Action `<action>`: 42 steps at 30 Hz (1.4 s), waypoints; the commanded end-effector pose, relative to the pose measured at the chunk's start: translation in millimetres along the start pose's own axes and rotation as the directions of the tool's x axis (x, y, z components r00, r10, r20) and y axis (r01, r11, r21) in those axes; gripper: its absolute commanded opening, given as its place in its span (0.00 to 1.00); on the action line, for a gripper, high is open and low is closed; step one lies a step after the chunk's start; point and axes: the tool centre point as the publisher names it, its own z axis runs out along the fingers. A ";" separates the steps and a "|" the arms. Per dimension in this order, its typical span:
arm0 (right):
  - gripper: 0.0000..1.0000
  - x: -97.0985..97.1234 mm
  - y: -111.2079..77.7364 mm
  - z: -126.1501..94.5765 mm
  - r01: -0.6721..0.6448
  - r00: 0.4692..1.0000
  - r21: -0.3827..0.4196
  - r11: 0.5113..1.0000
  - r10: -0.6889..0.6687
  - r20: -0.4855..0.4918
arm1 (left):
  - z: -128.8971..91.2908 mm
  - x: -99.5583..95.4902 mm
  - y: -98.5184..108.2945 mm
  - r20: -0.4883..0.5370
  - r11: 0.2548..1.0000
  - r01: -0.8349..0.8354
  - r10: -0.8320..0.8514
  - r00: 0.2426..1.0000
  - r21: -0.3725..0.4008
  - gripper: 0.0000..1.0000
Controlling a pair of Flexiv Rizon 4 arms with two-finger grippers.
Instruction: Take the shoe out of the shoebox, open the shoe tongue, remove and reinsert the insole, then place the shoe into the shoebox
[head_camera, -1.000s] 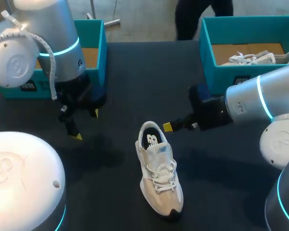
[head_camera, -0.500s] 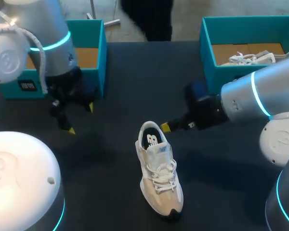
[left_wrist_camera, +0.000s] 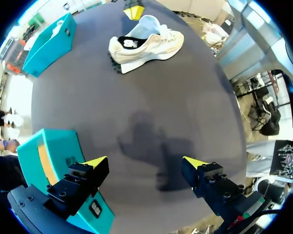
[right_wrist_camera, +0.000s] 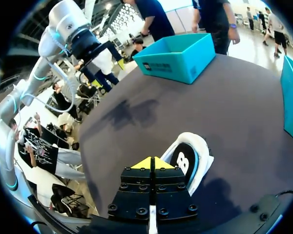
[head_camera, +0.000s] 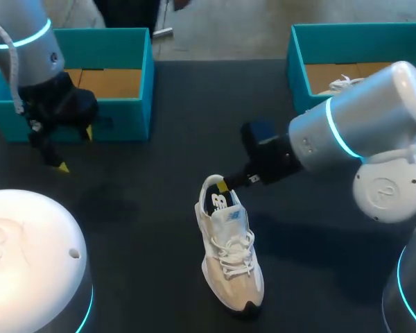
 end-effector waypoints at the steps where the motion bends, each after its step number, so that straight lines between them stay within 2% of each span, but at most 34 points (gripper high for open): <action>1: 0.00 3.8 2.8 25.2 -0.002 1.000 -0.004 1.000 0.002 0.030 | -4.1 4.0 1.8 0.004 1.000 -0.003 0.003 1.000 0.002 1.00; 11: 0.00 3.8 2.8 25.2 -0.002 1.000 -0.004 1.000 0.002 0.030 | -4.1 4.0 1.8 0.004 1.000 -0.003 0.003 1.000 0.002 1.00; 15: 0.00 1.5 -5.1 34.1 -0.030 0.998 -0.002 1.000 0.030 0.060 | -4.1 4.0 1.8 0.004 1.000 -0.003 0.003 1.000 0.002 1.00; 21: 0.00 1.4 -13.5 31.2 -0.094 0.981 0.000 0.996 0.092 0.173 | -4.1 4.0 1.8 0.004 1.000 -0.003 0.003 1.000 0.002 1.00; 26: 0.00 1.1 -15.4 28.2 -0.124 0.970 0.009 0.992 0.119 0.211 | -4.1 4.0 1.8 0.004 1.000 -0.003 0.003 1.000 0.002 1.00; 35: 0.00 -1.9 -9.2 24.2 -0.202 0.949 0.076 0.976 0.176 0.263 | -4.1 4.0 1.8 0.004 1.000 -0.003 0.003 1.000 0.002 1.00; 42: 0.00 -5.3 -10.7 23.2 -0.287 0.900 0.060 0.956 0.248 0.359 | -4.1 4.0 1.8 0.004 1.000 -0.003 0.003 1.000 0.002 1.00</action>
